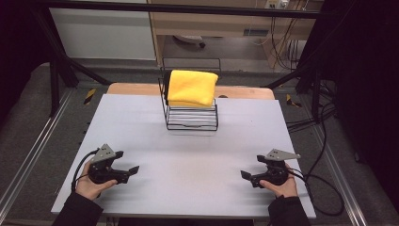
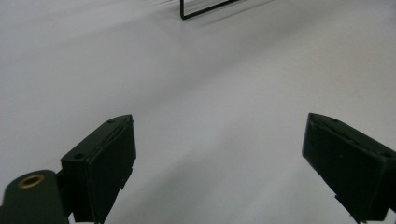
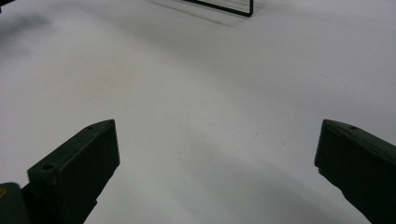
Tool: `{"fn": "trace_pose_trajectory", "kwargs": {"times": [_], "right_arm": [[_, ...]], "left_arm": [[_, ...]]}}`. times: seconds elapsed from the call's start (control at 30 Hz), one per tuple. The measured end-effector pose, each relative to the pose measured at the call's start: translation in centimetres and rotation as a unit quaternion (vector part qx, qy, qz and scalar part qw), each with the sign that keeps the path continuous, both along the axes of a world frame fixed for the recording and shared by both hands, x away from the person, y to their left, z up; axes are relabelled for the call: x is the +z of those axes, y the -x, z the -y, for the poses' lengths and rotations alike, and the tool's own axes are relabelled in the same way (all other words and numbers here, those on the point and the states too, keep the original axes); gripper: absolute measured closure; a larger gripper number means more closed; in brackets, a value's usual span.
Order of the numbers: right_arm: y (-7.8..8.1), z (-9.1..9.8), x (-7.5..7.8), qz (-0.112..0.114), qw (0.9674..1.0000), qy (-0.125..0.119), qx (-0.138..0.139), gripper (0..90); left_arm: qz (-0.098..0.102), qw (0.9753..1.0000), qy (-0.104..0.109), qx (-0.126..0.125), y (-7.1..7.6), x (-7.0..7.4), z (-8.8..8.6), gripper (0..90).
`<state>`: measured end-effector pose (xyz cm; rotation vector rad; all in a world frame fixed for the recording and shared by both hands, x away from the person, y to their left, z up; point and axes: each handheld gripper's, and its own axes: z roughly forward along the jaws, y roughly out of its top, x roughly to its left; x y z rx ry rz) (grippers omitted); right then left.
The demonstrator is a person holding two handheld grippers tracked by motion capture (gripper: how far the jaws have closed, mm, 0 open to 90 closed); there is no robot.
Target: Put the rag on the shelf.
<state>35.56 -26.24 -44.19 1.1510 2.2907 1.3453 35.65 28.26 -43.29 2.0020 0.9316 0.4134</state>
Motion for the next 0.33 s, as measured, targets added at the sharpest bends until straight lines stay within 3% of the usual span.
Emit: {"fn": "trace_pose_trajectory", "kwargs": {"times": [0.17, 0.33], "right_arm": [[0.30, 0.53, -0.13, 0.003, 0.9999, -0.004, -0.010, 0.8], [0.51, 0.64, -0.15, 0.002, 1.0000, -0.003, -0.007, 0.8]], "left_arm": [[-0.009, 0.9999, -0.004, -0.002, 0.42, -0.33, 0.02, 8.2], [-0.007, 1.0000, -0.004, -0.002, 0.43, -0.46, -0.08, 7.3]]}}
